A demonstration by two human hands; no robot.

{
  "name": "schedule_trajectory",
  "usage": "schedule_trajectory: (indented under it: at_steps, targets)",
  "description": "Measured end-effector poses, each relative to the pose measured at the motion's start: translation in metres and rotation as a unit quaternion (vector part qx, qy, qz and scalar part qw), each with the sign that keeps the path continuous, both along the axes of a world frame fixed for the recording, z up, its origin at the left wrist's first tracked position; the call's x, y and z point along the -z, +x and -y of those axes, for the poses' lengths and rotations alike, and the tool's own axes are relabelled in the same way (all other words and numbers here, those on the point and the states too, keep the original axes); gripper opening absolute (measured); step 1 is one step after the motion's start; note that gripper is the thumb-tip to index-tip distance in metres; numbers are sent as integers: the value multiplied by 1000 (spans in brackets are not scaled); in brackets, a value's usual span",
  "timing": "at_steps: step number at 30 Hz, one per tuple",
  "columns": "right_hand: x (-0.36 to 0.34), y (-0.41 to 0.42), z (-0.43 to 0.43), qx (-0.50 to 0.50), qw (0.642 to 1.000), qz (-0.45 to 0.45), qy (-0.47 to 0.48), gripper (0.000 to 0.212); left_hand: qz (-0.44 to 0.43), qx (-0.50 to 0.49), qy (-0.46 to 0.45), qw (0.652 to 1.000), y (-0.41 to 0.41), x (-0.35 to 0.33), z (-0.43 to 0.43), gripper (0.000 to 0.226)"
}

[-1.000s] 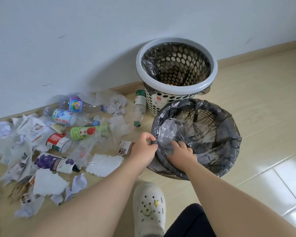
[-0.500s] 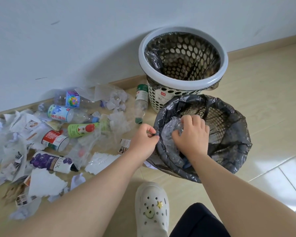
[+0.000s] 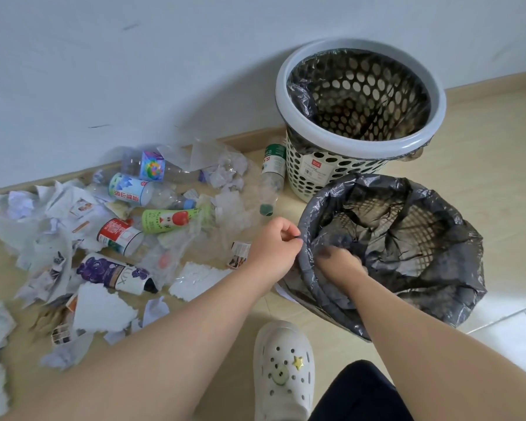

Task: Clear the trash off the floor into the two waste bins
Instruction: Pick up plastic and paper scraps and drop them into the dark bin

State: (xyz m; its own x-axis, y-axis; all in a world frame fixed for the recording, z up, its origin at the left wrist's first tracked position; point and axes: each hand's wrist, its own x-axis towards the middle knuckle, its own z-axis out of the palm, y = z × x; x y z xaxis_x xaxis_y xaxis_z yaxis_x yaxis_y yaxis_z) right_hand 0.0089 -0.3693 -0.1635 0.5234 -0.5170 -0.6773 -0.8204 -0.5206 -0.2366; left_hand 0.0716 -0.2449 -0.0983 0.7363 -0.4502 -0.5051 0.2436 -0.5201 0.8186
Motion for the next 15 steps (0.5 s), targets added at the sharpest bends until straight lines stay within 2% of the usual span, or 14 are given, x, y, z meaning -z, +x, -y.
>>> schedule_trajectory:
  at_steps: [3, 8, 11, 15]
  targets:
    - [-25, -3, -5, 37, 993, 76, -85, 41, -13, 5, 23, 1000, 3, -3, -9, 22]
    - [-70, -7, -25, 68, 959, 226, -159, 35, -17, 27, 65, 997, 8, -20, -40, 8]
    - [-90, -4, -50, 28, 939, 289, -183, 31, 26, 10, 113, 993, 9, -29, -69, 12]
    - [-99, -5, -101, -107, 918, 339, -176, 28, 73, -18, 153, 985, 12, -41, -112, 20]
